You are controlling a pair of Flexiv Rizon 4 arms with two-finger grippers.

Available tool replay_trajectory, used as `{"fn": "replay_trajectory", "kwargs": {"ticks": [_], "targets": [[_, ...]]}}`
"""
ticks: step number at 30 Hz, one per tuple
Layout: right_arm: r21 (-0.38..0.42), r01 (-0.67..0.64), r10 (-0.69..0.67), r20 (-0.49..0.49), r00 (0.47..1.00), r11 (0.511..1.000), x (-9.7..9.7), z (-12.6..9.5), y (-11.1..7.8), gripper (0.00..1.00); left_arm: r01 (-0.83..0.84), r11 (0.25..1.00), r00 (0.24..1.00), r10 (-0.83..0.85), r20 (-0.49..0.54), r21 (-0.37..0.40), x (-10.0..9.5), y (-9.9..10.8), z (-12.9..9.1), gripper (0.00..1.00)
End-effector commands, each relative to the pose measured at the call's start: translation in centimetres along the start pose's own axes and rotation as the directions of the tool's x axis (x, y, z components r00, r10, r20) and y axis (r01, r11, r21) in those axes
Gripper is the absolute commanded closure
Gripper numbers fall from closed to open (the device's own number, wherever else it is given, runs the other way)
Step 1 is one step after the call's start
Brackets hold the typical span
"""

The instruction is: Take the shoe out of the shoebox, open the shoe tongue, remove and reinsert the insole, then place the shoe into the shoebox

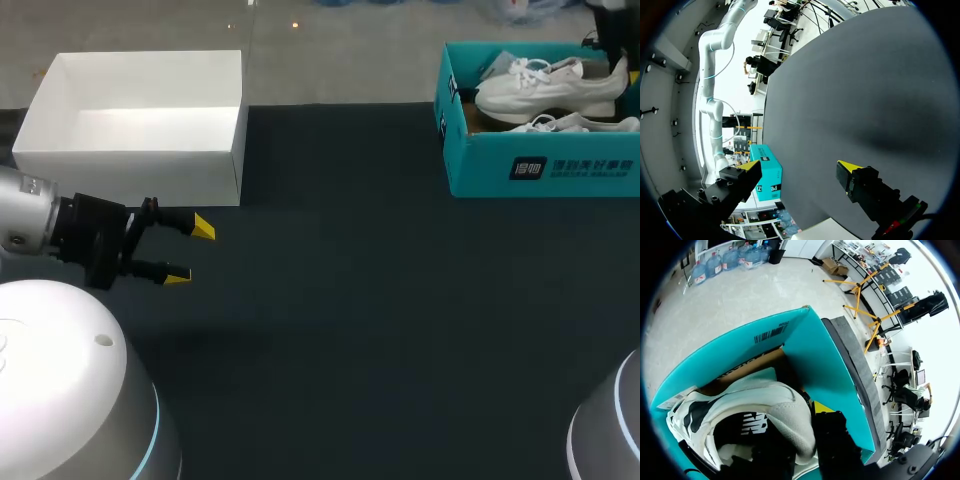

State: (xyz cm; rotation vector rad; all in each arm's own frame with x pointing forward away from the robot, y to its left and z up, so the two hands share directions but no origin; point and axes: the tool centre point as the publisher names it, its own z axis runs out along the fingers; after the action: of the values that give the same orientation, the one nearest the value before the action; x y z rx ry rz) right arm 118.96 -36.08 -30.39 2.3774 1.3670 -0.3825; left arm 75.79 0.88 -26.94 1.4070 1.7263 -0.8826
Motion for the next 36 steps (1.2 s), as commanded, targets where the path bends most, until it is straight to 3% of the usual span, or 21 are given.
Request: {"fn": "replay_trajectory", "kwargs": {"ticks": [1, 10, 22, 32, 33, 34, 35, 36], "targets": [[0.658, 0.010, -0.001, -0.014, 1.000, 0.753, 0.5, 0.9, 1.2, 1.00, 0.000, 1.000, 1.000, 0.000, -0.005, -0.001, -0.1, -0.1, 0.0, 0.00], [0.672, 0.000, -0.014, 0.015, 1.000, 0.741, 2.2, 3.4, 0.8, 1.00, 0.000, 1.000, 1.000, 0.000, -0.005, -0.001, -0.1, -0.1, 0.0, 0.00], [0.713, -0.014, -0.007, 0.026, 1.000, 0.702, 2.7, 6.1, 0.6, 1.00, 0.000, 1.000, 1.000, 0.000, -0.005, -0.001, -0.1, -0.1, 0.0, 0.00], [0.733, -0.024, -0.006, 0.039, 0.999, 0.680, 3.0, 6.8, 0.8, 1.00, 0.000, 1.000, 1.000, 0.000, -0.005, -0.001, -0.1, -0.1, 0.0, 0.00], [0.735, -0.025, -0.004, 0.038, 0.999, 0.678, 2.9, 6.7, 0.9, 0.94, 0.000, 1.000, 1.000, 0.000, -0.005, -0.001, -0.1, -0.1, 0.0, 0.00], [0.736, -0.025, -0.004, 0.038, 0.999, 0.677, 2.8, 6.5, 0.9, 0.67, 0.000, 1.000, 1.000, 0.000, -0.005, -0.001, -0.1, -0.1, 0.0, 0.00], [0.736, -0.026, -0.002, 0.037, 0.999, 0.677, 2.6, 6.3, 1.0, 0.48, 0.000, 1.000, 1.000, 0.000, -0.005, -0.001, -0.1, -0.1, 0.0, 0.00], [0.736, -0.027, 0.002, 0.035, 0.999, 0.677, 2.4, 6.1, 1.1, 0.15, 0.000, 1.000, 1.000, 0.000, -0.005, -0.001, -0.1, -0.1, 0.0, 0.00]]}}
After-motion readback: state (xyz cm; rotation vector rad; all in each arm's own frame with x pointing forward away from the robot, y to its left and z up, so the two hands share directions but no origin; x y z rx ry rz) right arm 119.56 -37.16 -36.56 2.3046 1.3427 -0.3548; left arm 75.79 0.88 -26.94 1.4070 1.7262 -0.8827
